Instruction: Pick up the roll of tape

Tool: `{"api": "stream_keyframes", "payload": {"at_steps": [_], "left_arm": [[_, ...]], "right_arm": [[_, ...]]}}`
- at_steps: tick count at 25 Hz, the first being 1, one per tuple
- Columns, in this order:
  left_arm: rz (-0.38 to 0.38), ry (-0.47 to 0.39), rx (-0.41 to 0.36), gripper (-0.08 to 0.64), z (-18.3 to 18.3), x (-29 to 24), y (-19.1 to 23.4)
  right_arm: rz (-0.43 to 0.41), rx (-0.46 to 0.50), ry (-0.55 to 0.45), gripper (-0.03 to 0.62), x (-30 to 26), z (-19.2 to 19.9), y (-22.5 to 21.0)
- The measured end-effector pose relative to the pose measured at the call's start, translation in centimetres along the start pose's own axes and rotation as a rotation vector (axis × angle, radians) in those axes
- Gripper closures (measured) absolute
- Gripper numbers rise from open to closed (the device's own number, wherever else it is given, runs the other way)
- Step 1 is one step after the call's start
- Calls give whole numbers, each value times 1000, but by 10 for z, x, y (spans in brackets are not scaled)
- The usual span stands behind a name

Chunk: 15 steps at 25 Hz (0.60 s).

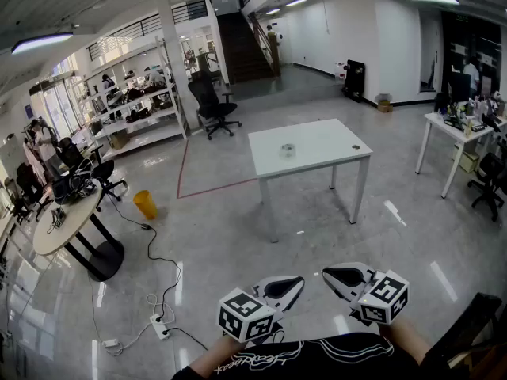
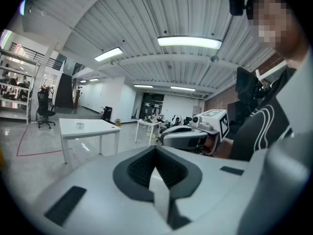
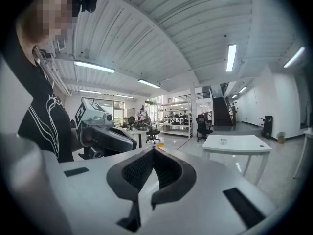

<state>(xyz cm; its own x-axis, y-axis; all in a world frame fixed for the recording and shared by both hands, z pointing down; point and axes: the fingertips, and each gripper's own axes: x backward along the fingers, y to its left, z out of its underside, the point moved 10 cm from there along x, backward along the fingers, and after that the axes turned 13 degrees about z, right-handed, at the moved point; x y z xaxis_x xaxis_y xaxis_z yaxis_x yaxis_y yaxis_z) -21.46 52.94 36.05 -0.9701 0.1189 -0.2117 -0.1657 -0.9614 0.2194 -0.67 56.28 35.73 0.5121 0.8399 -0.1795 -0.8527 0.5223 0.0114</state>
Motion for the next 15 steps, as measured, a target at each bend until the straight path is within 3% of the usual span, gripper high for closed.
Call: {"api": "stream_keyframes", "payload": {"at_steps": [15], "left_arm": [[38, 13, 33, 557, 7, -29, 2]], "right_arm": [[2, -50, -17, 578, 11, 21, -20]]}}
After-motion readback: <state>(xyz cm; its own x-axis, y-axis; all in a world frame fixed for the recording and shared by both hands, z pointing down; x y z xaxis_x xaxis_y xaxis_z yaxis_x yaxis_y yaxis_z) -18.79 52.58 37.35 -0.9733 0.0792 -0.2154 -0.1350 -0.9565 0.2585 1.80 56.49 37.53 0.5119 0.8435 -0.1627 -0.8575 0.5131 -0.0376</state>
